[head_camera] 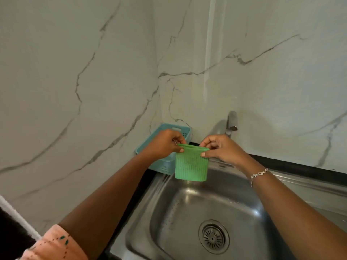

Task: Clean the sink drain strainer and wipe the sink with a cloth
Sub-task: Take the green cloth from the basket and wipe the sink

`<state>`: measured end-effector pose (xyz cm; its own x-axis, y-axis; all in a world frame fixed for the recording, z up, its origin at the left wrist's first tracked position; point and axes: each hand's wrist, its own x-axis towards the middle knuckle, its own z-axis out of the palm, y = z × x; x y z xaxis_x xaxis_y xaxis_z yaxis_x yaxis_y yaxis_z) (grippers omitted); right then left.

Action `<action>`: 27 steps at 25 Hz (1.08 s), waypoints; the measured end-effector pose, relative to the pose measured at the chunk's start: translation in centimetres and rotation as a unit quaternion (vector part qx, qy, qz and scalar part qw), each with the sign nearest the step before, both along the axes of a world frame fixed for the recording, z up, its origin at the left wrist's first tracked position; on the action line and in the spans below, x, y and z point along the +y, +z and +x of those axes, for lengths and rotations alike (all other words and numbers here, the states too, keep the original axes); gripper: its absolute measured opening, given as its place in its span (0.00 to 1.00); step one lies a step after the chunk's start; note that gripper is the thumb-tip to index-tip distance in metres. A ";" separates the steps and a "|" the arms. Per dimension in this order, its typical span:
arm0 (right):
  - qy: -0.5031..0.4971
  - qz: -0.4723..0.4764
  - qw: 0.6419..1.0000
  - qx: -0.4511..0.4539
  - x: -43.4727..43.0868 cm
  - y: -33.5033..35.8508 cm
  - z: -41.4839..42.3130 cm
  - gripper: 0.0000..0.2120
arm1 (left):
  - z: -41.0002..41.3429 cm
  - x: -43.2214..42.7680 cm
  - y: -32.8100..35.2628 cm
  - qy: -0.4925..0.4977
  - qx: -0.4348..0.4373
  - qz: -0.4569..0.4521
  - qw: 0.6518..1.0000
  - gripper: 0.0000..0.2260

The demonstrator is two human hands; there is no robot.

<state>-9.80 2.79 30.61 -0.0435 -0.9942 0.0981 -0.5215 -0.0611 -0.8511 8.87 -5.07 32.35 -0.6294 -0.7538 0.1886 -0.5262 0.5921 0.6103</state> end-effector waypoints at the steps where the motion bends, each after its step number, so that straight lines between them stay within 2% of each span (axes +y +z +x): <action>1: 0.000 -0.002 1.000 0.001 -1.6 0.6 0.6 0.11 | 0.5 -1.6 0.6 0.001 -0.010 -0.013 1.000 0.09; 8: -0.035 -0.018 0.996 0.076 -13.4 0.9 4.3 0.10 | 2.3 -12.9 0.3 0.045 -0.101 -0.141 0.984 0.08; 10: -0.066 -0.036 0.989 0.125 -16.3 -0.5 5.0 0.09 | 2.2 -15.7 -0.9 0.053 -0.148 -0.172 0.972 0.06; 12: -0.091 -0.052 0.975 0.196 -18.6 -2.3 5.6 0.09 | 2.1 -17.6 -2.5 0.046 -0.221 -0.234 0.946 0.05; 13: -0.103 -0.058 0.966 0.229 -19.5 -3.2 5.9 0.09 | 2.1 -18.3 -3.4 0.041 -0.257 -0.296 0.919 0.04; 15: -0.119 -0.075 0.944 0.298 -20.7 -5.1 6.4 0.09 | 2.1 -18.8 -4.9 0.023 -0.302 -0.399 0.865 0.07; 17: -0.101 -0.079 0.915 0.383 -21.3 -6.8 7.2 0.09 | 2.2 -18.8 -6.3 -0.009 -0.315 -0.448 0.837 0.10; 20: -0.029 -0.040 0.886 0.461 -21.4 -8.6 8.7 0.09 | 3.0 -18.7 -8.4 -0.053 -0.320 -0.450 0.832 0.10; 27: 0.041 0.053 0.913 0.402 -21.0 -10.1 11.1 0.07 | 5.3 -16.7 -9.1 -0.095 -0.309 -0.403 0.856 0.12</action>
<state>1.33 -18.20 20.55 0.0755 -0.9966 -0.0320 -0.9777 -0.0676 -0.1990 14.18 -21.79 23.22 -0.8938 -0.4077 0.1866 -0.4482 0.8007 -0.3974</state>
